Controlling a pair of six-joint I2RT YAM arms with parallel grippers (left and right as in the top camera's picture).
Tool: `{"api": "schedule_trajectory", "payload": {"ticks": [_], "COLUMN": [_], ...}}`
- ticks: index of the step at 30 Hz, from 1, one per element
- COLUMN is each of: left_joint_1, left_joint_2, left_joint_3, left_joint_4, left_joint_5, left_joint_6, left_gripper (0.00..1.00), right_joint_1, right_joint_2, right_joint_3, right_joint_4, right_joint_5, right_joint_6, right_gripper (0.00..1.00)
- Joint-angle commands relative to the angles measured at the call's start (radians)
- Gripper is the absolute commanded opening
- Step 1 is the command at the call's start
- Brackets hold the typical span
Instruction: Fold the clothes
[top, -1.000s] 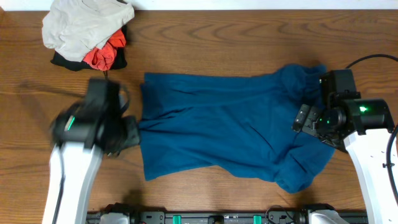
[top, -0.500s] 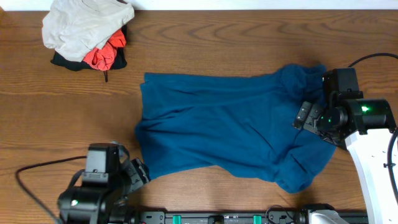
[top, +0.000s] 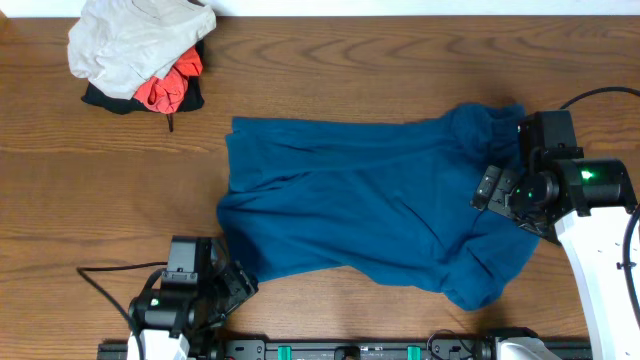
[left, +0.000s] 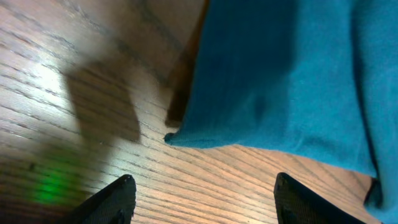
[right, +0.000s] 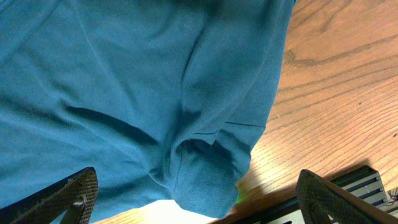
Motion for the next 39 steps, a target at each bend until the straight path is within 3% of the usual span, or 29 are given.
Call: {"api": "schedule_trajectory", "payload": {"ticks": [1, 14, 21, 22, 24, 29, 31, 39], "left_joint_1": [0.001, 0.001, 0.002, 0.002, 0.002, 0.002, 0.002, 0.002], "left_joint_2": [0.056, 0.432, 0.489, 0.489, 0.488, 0.489, 0.489, 0.489], "left_joint_3": [-0.002, -0.002, 0.001, 0.001, 0.001, 0.001, 0.001, 0.001], "left_joint_4": [0.024, 0.287, 0.326, 0.326, 0.326, 0.318, 0.314, 0.312], "left_joint_5": [0.023, 0.085, 0.096, 0.096, 0.096, 0.096, 0.096, 0.095], "left_joint_6": [-0.033, -0.042, -0.038, -0.037, -0.035, -0.036, -0.036, -0.035], "left_gripper": [0.72, 0.71, 0.70, 0.68, 0.54, 0.13, 0.06, 0.06], "right_joint_1": [-0.010, -0.010, -0.010, -0.010, -0.010, -0.010, -0.011, -0.011], "right_joint_2": [-0.006, -0.006, -0.006, -0.006, -0.007, -0.036, -0.060, -0.180], "right_joint_3": [0.014, 0.014, 0.014, 0.014, 0.014, 0.014, 0.014, 0.009], "right_joint_4": [-0.001, -0.040, -0.065, -0.072, -0.091, -0.156, -0.195, -0.349], "right_joint_5": [-0.008, -0.031, -0.035, -0.040, -0.046, -0.045, -0.039, -0.049], "right_joint_6": [0.011, -0.015, -0.015, -0.015, -0.014, 0.045, 0.062, 0.249], "right_gripper": [0.99, 0.99, 0.99, 0.99, 0.99, 0.99, 0.99, 0.99]}}
